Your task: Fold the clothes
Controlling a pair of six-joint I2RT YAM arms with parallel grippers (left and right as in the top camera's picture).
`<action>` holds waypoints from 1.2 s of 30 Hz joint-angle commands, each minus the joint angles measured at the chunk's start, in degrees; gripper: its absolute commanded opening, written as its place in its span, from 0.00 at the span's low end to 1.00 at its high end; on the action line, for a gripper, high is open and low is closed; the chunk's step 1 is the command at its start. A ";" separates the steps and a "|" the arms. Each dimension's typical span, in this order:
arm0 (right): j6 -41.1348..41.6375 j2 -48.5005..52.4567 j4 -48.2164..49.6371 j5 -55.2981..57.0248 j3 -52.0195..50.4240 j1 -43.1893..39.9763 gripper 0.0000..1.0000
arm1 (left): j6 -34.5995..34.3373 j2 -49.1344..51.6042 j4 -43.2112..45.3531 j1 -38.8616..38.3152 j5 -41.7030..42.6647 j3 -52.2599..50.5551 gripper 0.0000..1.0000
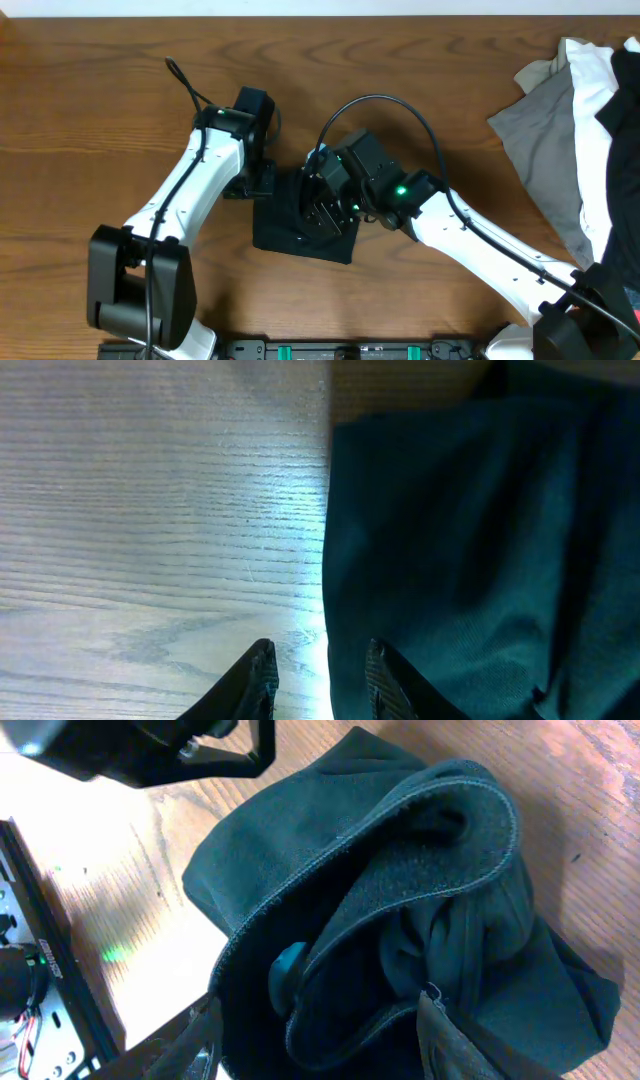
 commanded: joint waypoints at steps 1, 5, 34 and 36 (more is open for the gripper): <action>-0.76 0.57 0.02 -1.05 0.24 0.87 0.61 | -0.79 0.39 0.11 0.35 -0.26 -0.44 0.32; -2.36 0.57 0.00 -5.68 0.24 1.57 0.60 | -0.79 0.44 0.46 0.35 -0.26 -0.44 0.32; 6.60 3.17 -4.61 9.14 0.24 1.92 0.01 | -0.79 0.48 2.84 0.26 8.07 -2.34 0.32; 9.92 3.06 -6.86 12.63 0.24 0.42 0.01 | -0.79 0.48 3.21 0.13 8.90 -2.40 0.32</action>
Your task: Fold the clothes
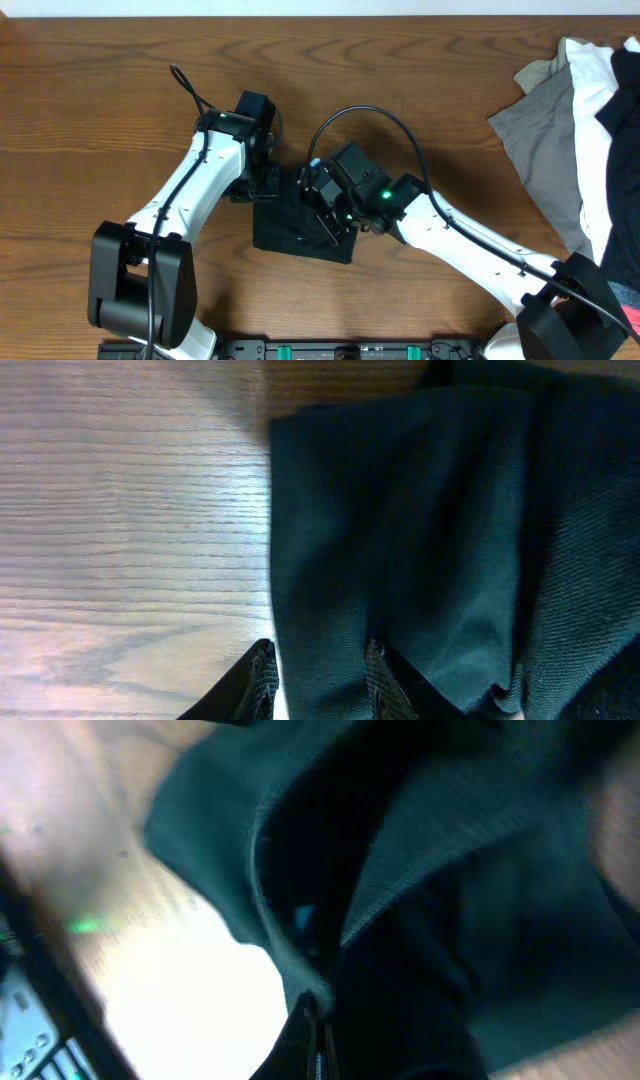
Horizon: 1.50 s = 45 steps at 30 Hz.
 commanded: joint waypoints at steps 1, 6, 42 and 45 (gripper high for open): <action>7.02 0.13 -2.62 7.63 0.24 -2.58 0.01 | -0.79 0.28 0.55 -0.04 2.49 -0.48 0.32; 9.20 0.15 -9.53 9.29 0.24 -6.08 0.01 | -0.79 0.28 5.75 -1.40 2.47 -3.74 0.33; 5.81 0.15 -0.98 13.18 0.28 -10.36 0.36 | -0.79 0.28 11.47 -1.86 2.43 -9.94 0.33; 4.35 0.33 -0.68 11.76 0.28 -11.41 0.34 | -0.79 0.28 11.47 -1.86 2.43 -9.94 0.33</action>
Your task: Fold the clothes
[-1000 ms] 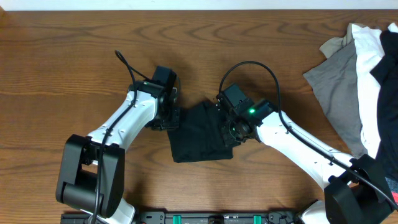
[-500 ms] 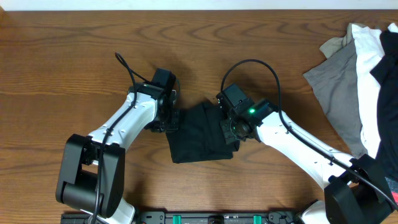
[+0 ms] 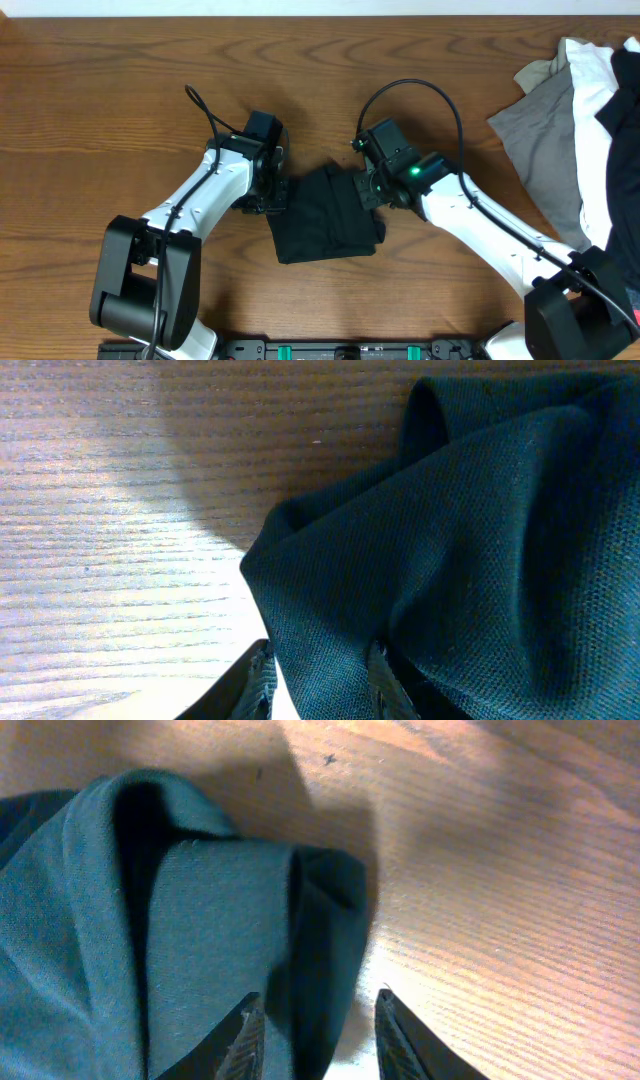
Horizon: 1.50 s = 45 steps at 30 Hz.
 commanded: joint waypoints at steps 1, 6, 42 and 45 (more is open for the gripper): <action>-2.34 0.46 0.15 -1.70 0.28 -1.33 0.34 | -0.76 0.26 -0.37 0.04 -0.07 -0.42 0.33; -4.94 2.19 1.64 -9.46 0.28 -1.42 0.36 | -0.76 0.26 -0.37 0.04 -0.07 -0.42 0.33; 6.32 6.88 -4.87 2.69 0.26 -6.64 0.13 | -0.74 0.26 -1.49 0.04 -0.07 -0.42 0.32; 3.74 6.86 -4.90 1.33 0.28 -6.51 0.18 | -0.72 -0.17 -1.75 0.04 -0.09 -0.39 0.27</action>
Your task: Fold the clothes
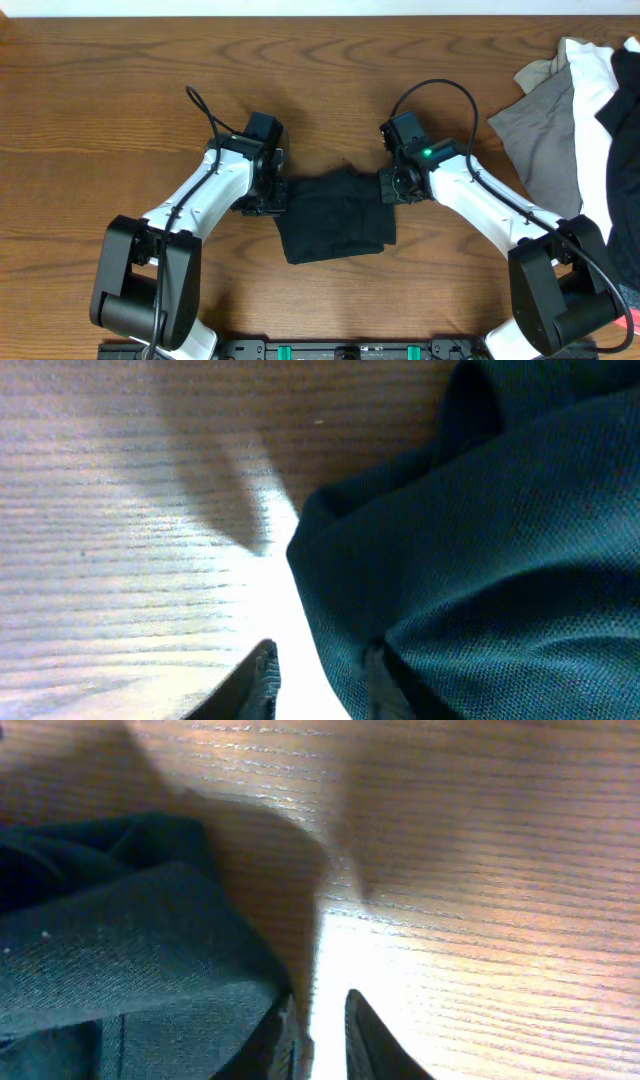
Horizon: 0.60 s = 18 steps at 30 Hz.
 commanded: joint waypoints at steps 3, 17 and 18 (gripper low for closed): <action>-3.15 -0.11 -0.22 -0.74 0.28 0.90 0.19 | -0.52 -1.92 -0.59 0.07 -0.11 -0.37 0.27; -10.80 -14.16 -0.26 -19.47 0.28 0.55 0.02 | 5.38 -17.51 8.11 0.07 2.95 0.35 0.27; -10.78 -14.08 -0.26 -21.20 0.26 0.61 0.02 | 6.19 -17.18 8.26 0.07 3.67 0.35 0.27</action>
